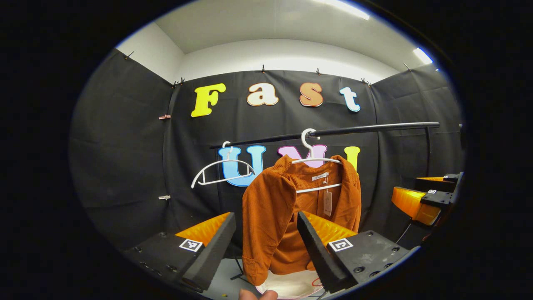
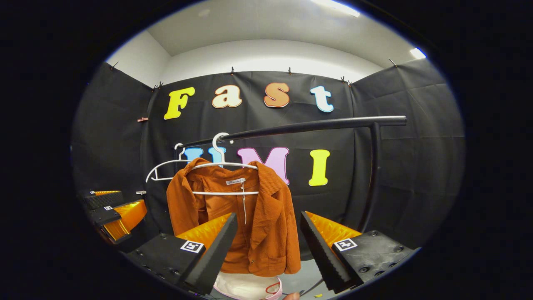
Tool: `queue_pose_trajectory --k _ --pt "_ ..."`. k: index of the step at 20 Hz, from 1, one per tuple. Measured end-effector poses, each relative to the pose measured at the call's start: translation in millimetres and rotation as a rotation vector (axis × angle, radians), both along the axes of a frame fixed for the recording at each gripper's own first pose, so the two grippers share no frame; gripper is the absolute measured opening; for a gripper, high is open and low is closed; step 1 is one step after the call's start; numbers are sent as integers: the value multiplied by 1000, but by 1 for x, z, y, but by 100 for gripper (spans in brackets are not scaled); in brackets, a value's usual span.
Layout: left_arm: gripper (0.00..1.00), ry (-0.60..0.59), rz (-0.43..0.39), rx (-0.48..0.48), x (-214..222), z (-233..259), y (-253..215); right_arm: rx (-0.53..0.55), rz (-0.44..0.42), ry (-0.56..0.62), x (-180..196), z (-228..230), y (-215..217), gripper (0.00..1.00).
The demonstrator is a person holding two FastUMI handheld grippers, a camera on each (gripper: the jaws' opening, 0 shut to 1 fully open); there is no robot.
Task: Grasp the clothes on the hanger with both hands and then place them into the laundry hamper below.
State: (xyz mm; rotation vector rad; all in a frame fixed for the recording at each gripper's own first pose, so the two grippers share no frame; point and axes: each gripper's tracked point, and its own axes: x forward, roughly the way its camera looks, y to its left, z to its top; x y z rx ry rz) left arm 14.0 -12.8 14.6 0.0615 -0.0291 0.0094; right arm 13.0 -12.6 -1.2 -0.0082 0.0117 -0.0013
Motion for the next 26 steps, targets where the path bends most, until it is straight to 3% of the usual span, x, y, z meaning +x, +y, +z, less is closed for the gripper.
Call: queue_pose_trajectory --k 13,14,15,18,26 --pt "94 8 9 1 2 -3 -2 -20 8 1 3 0 -4 100" --pt "94 9 10 2 2 -3 -3 -21 8 0 2 1 -4 94" --pt "94 7 9 3 3 -2 -3 -22 8 -2 3 1 -5 94" --pt "92 10 4 0 9 -3 -7 -13 7 0 8 0 -5 97" --pt "92 -29 -14 4 70 0 -21 -2 68 -71 73 5 5 98"
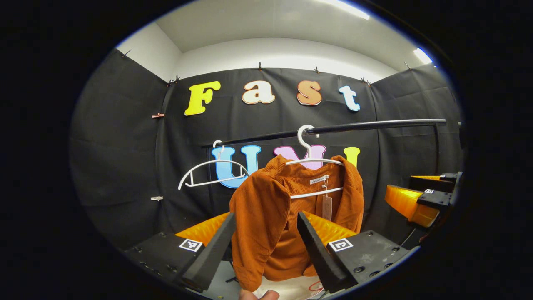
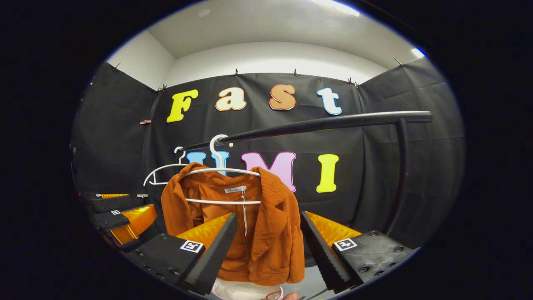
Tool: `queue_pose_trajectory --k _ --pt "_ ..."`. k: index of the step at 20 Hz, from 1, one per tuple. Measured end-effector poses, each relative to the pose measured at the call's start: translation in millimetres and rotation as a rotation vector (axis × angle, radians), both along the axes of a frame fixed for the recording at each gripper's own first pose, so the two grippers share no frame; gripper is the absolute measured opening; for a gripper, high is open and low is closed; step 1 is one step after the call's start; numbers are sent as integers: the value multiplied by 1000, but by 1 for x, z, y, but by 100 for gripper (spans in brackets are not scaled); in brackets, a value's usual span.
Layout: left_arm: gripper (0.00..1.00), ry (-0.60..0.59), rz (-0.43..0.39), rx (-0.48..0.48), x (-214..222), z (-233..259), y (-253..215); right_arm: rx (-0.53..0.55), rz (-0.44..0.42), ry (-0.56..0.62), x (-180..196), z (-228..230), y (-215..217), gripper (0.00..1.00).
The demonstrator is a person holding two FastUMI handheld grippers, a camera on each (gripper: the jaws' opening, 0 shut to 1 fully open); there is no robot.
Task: Grasp the clothes on the hanger with both hands and then place them into the laundry hamper below.
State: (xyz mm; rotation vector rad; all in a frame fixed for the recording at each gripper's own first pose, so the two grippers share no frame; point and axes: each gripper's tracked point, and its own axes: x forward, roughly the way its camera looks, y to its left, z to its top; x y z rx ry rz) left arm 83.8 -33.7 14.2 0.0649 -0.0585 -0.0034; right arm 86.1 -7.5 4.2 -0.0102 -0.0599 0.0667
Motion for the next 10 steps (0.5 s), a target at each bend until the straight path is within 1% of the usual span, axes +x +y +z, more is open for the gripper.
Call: queue_pose_trajectory --k 1,5,6,7,8,9,10 --pt "94 -11 -3 1 11 -1 -3 4 4 -10 12 -2 0 97" --pt "94 -28 16 17 52 -9 -11 35 0 -22 58 -20 -4 97" --pt "94 -33 26 20 63 -9 -12 38 4 -29 69 -24 -5 98" --pt "94 -36 40 21 73 -9 -11 40 9 -30 79 -29 -5 100" --pt "94 -40 56 24 83 -10 -10 41 11 -27 90 -34 -6 97" --pt "92 -48 71 31 92 -9 -9 42 13 -23 101 -38 -7 97" --pt "94 -52 82 39 101 -9 -8 45 16 -17 111 -43 -7 97"
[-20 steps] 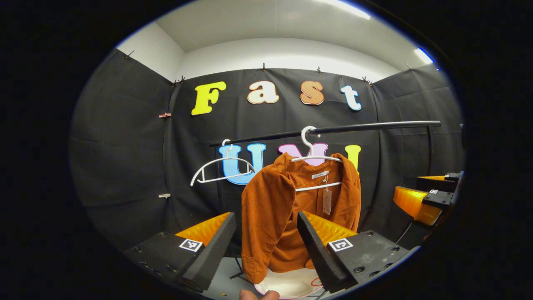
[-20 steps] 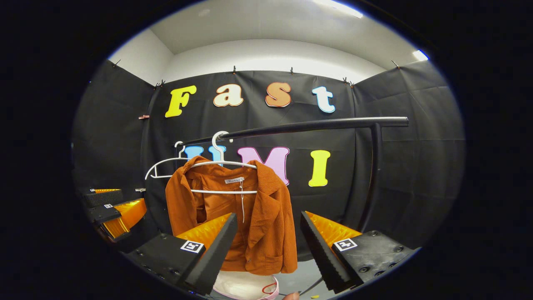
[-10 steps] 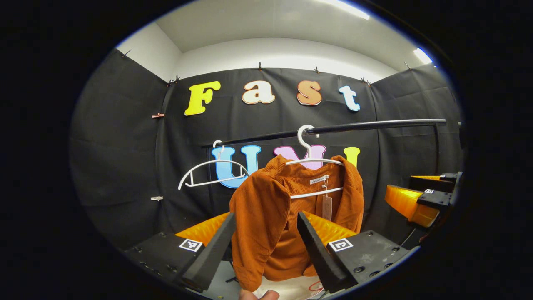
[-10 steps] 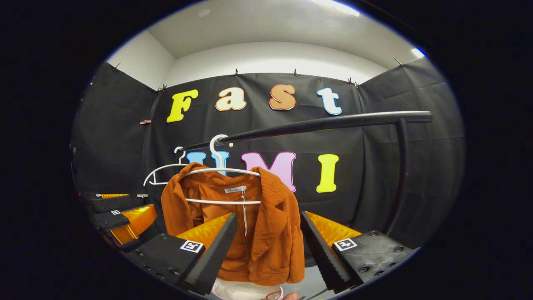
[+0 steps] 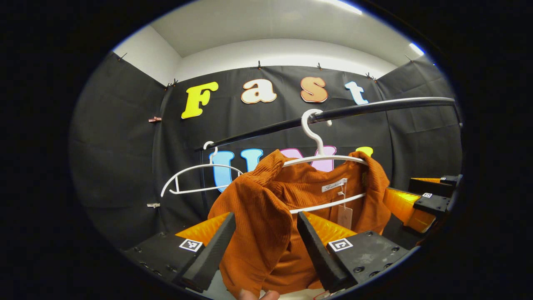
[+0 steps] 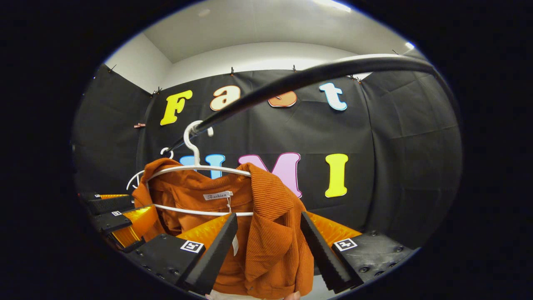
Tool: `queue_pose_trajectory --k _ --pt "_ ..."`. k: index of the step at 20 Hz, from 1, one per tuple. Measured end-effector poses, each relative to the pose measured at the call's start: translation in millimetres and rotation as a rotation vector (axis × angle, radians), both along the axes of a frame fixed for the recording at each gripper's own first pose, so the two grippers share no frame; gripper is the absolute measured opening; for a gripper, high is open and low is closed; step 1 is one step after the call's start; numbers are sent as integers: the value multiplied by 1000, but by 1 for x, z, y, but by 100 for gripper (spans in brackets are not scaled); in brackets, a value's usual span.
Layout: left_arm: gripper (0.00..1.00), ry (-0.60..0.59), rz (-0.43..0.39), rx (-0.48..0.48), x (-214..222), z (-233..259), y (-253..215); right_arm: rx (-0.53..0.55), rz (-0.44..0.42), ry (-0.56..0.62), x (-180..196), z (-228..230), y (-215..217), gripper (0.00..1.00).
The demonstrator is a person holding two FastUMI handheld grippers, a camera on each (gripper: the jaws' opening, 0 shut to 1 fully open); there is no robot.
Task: Grasp the clothes on the hanger with both hands and then place them into the laundry hamper below.
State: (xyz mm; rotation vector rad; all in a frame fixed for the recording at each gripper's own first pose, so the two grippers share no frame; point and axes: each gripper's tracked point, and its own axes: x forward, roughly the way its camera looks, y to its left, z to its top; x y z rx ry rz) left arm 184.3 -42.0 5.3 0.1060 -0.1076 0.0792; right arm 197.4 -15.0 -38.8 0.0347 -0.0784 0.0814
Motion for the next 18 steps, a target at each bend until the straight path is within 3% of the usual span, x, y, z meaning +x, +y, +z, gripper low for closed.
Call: queue_pose_trajectory --k 6,8,9,10,12,13,16,17,18 --pt "93 27 2 -10 39 -12 3 7 43 49 54 -28 9 98" --pt "77 71 -7 -4 47 -24 3 13 42 56 62 -31 10 70" --pt "63 80 -13 -11 46 -28 4 20 60 50 63 -29 15 56" --pt "48 82 -23 -25 48 -29 6 16 35 61 69 -39 11 36" --pt "20 84 -27 -56 47 -31 11 69 75 73 65 -32 18 13" --pt "6 84 -25 -64 47 -29 12 116 109 105 63 -37 25 13" --pt "5 85 -9 -80 43 -24 15 249 154 201 58 -47 25 13" --pt "5 78 -12 -79 41 -21 15 268 165 218 67 -53 32 5" --pt "5 83 -14 -81 40 -21 15 271 176 232 67 -54 34 4"
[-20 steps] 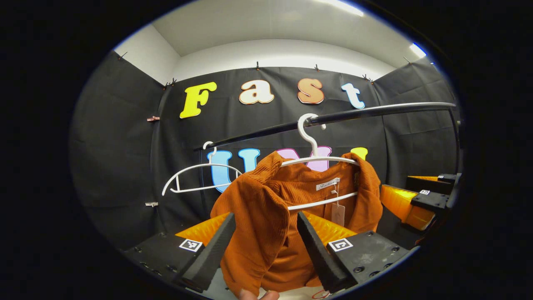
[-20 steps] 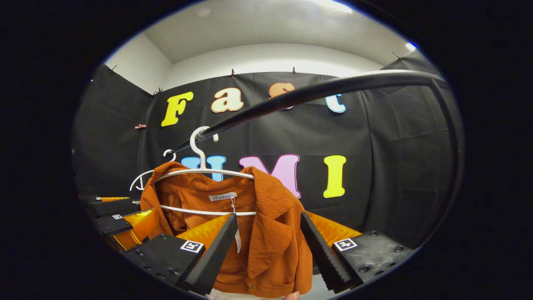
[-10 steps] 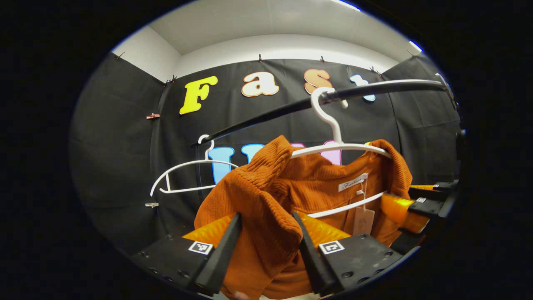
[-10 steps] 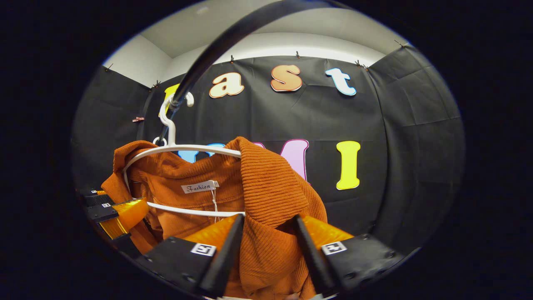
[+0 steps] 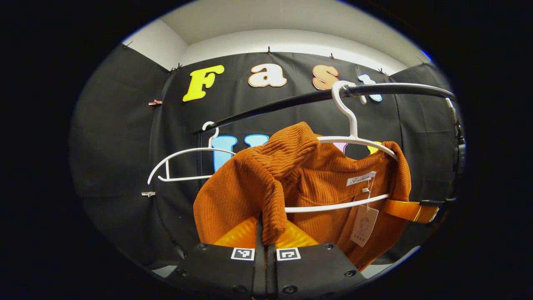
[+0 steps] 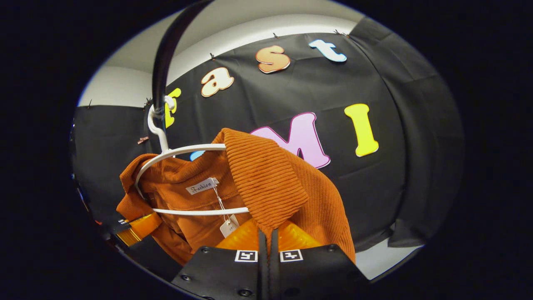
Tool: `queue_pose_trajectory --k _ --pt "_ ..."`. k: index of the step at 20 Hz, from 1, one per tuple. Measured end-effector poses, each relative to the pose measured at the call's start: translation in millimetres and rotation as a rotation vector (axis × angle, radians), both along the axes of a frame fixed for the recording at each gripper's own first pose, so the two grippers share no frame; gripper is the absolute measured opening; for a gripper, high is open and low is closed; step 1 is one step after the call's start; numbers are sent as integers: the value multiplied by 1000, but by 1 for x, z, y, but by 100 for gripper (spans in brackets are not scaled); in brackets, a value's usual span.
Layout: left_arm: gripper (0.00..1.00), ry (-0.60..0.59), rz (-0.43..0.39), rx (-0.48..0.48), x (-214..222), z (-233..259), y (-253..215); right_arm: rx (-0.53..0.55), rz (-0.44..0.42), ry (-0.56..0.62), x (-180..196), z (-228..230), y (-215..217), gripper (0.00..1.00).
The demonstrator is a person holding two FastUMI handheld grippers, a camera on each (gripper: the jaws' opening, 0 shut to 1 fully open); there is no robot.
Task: Grasp the clothes on the hanger with both hands and then place them into the laundry hamper below.
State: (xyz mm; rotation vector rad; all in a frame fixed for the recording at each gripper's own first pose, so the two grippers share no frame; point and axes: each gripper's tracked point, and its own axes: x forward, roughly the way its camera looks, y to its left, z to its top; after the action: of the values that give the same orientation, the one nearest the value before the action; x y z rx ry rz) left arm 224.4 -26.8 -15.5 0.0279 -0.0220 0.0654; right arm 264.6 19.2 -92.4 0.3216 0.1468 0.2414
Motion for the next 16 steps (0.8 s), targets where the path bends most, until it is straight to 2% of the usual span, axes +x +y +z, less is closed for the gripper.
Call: queue_pose_trajectory --k 2,6,9,12,16 --pt "3 35 -1 -25 0 -3 3 24 54 36 -10 3 1 5" --pt "5 94 7 -69 2 1 8 222 151 89 -11 8 -1 4" --pt "5 102 15 -39 3 3 10 310 169 146 -5 6 -20 5" --pt "5 108 20 -53 2 6 13 252 115 125 10 22 -51 4" --pt "5 96 39 -55 3 23 23 179 2 -12 27 64 -90 4"
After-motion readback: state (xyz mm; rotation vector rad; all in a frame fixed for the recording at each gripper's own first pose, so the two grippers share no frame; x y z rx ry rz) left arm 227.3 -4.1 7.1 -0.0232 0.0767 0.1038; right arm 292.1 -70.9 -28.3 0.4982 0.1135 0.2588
